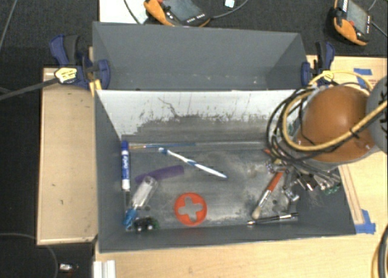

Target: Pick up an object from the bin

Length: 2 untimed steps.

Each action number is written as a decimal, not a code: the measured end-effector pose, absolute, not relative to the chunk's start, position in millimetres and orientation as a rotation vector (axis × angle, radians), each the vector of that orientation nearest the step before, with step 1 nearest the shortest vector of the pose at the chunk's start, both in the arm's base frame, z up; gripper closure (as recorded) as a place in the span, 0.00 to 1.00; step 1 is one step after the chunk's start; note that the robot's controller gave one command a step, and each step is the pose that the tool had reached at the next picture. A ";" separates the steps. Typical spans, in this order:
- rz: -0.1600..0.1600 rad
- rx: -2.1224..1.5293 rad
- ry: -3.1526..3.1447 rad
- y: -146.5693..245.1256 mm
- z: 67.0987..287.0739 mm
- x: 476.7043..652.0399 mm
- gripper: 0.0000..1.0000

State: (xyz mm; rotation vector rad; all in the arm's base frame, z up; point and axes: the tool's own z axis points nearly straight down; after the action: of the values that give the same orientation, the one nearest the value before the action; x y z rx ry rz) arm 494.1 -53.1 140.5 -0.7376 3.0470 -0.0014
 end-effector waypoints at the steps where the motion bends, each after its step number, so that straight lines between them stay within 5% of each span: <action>1: 0.006 -0.919 3.008 -38.3 99.8 490.2 0.00; 2: -0.003 -1.021 2.966 -42.4 70.1 505.2 0.00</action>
Offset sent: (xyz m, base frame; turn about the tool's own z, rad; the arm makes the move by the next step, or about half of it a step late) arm 0.0110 0.0106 -0.0705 -0.1913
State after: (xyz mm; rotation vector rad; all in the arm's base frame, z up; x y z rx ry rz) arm 505.2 -42.4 70.1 -1.0214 2.9655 -0.0030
